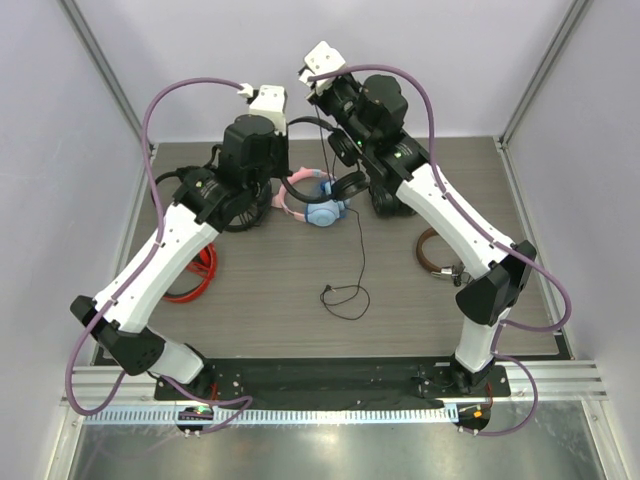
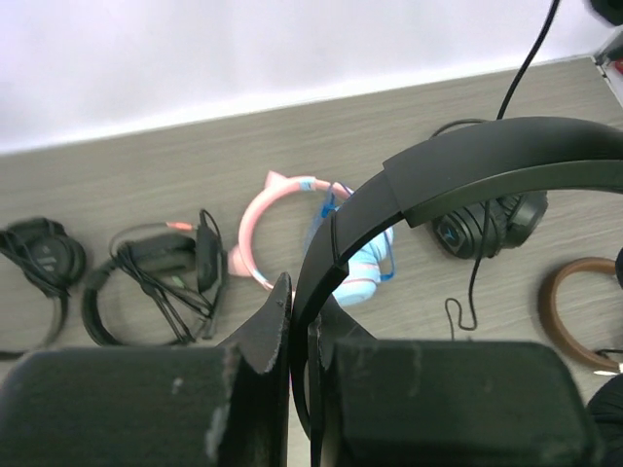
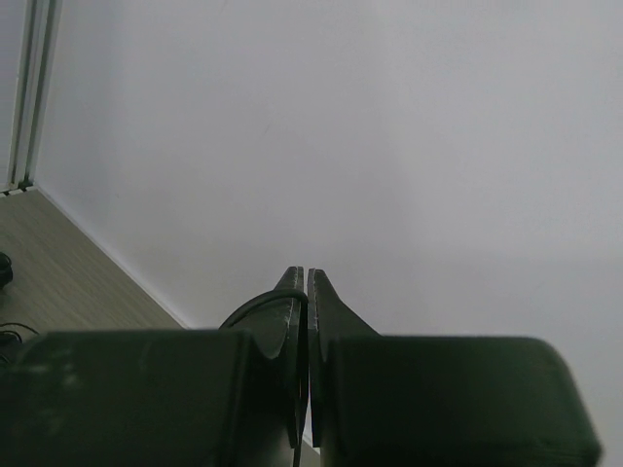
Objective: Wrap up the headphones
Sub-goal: Wrap the headphone cable with the right arm
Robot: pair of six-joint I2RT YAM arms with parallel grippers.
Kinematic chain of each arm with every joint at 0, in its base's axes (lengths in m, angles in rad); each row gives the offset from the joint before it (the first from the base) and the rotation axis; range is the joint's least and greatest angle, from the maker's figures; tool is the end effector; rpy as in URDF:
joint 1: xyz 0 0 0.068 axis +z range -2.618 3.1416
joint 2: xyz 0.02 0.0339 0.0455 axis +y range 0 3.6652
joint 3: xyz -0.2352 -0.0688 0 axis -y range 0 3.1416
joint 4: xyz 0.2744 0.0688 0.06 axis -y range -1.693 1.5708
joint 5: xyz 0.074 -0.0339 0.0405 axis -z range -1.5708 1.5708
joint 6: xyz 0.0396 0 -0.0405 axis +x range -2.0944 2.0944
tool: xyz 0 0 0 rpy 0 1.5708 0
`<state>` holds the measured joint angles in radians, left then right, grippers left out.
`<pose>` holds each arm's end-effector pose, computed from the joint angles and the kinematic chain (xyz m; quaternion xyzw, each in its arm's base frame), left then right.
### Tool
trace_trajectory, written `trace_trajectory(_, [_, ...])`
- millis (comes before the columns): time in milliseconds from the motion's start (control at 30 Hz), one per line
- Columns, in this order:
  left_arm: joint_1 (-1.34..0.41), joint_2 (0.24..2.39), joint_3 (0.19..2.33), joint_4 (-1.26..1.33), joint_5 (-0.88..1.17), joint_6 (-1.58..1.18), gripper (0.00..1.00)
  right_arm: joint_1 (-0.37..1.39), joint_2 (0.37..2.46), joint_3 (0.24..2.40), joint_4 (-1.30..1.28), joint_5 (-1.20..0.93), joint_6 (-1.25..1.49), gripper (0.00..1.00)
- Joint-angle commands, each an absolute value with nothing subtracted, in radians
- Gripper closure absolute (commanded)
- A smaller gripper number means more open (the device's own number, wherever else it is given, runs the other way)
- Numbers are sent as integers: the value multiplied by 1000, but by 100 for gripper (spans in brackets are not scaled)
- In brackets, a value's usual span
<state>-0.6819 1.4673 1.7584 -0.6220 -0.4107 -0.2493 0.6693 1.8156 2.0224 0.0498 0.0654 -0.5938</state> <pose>0.2783 -0.2056 0.4478 0.0553 0.8037 -0.1071 0.5827 0.3491 0.2728 0.4856 -0.3395 0.5080 0.0099 0.7915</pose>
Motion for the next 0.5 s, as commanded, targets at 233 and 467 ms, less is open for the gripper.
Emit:
trace_trajectory(233, [-701, 1445, 1832, -494, -439, -31, 100, 637, 1789, 1947, 173, 63, -522, 99])
trace_trajectory(467, [-703, 1425, 1870, -535, -305, -54, 100, 607, 1726, 1795, 311, 60, -416, 90])
